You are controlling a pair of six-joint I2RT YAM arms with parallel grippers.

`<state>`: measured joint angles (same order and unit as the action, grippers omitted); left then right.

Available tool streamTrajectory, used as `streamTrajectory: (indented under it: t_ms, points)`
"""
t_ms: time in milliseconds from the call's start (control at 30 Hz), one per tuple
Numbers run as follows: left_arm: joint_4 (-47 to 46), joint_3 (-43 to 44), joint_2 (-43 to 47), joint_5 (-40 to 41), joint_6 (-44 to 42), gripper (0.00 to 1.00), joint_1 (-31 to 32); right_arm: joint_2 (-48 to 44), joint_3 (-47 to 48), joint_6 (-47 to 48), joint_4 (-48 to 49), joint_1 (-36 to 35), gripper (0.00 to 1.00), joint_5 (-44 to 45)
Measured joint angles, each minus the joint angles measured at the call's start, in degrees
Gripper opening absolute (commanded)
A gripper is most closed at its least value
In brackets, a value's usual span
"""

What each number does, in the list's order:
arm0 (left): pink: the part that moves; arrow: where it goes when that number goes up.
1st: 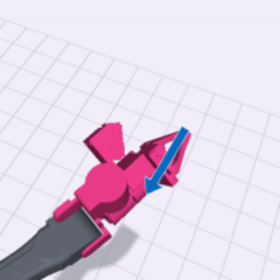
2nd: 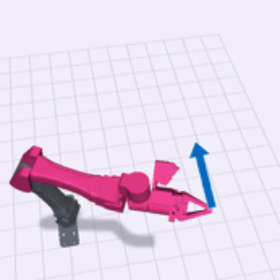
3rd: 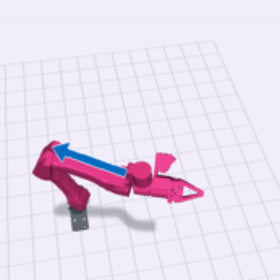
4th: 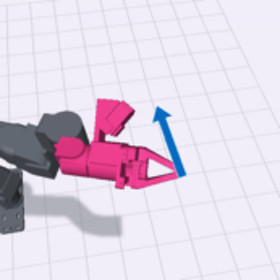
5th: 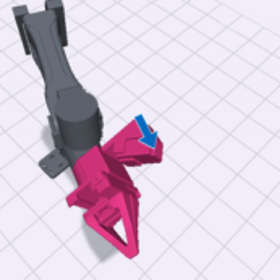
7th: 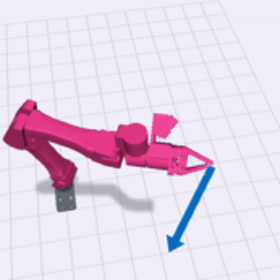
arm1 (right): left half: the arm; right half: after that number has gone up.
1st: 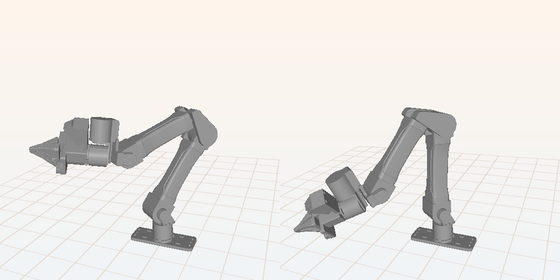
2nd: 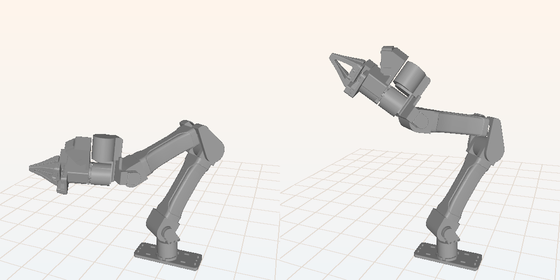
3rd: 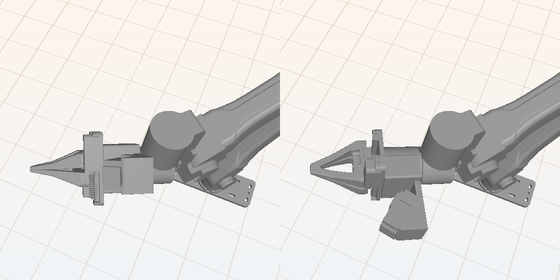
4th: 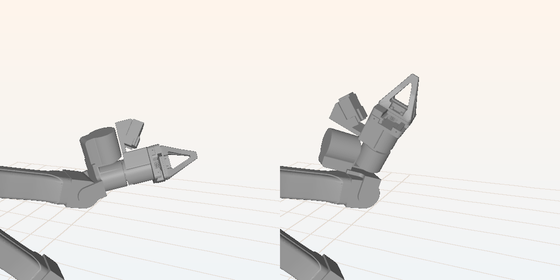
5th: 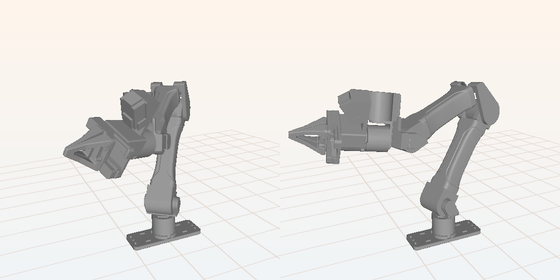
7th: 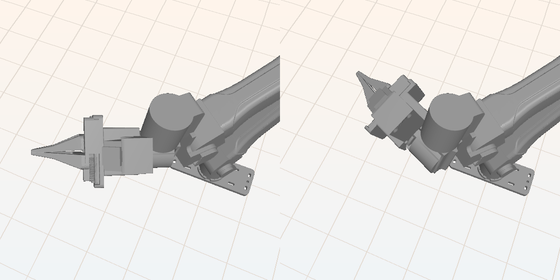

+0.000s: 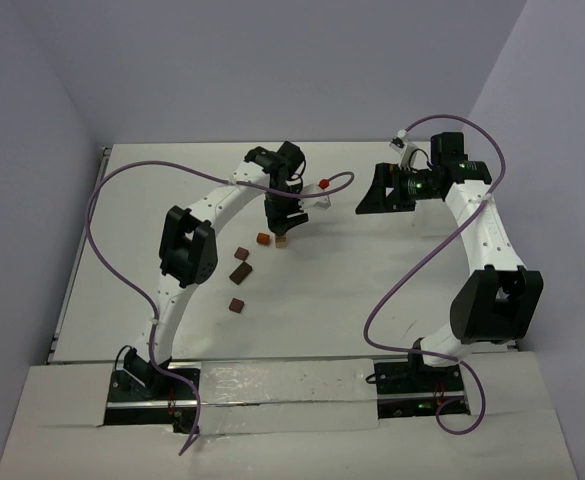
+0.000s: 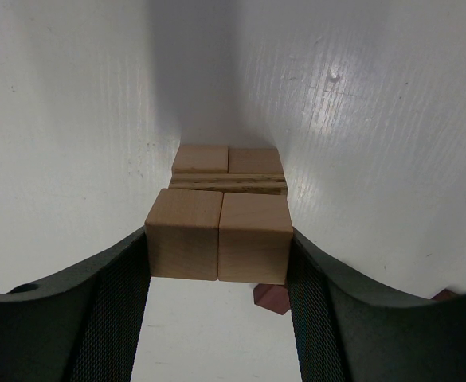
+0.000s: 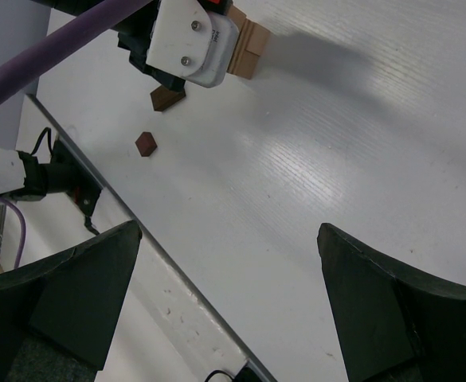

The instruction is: Build the wood block tower

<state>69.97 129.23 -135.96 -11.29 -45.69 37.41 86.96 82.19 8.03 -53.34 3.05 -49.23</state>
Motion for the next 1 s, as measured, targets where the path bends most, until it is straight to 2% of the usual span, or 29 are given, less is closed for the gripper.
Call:
streamTrajectory:
  t_ms: [100, 500, 733, 1000]
  points:
    - [0.0, 0.0, 0.0, 0.0, 0.0, 0.52, 0.0, 0.1, 0.0, 0.0, 0.0, 0.0, 1.00, 0.0]
    - [0.0, 0.0, 0.0, 0.0, 0.0, 0.60, 0.0, 0.5, 0.4, 0.2, -0.4, 0.0, 1.00, 0.0]
    - [0.1, 0.0, -0.2, 0.0, -0.2, 0.73, 0.0, 0.6, 0.4, 0.4, -0.5, 0.0, 1.00, 0.0]
    - [0.1, 0.0, -0.9, 0.0, -0.6, 0.98, 0.0, 0.6, 0.4, 0.5, -0.7, 0.0, 1.00, -0.1]
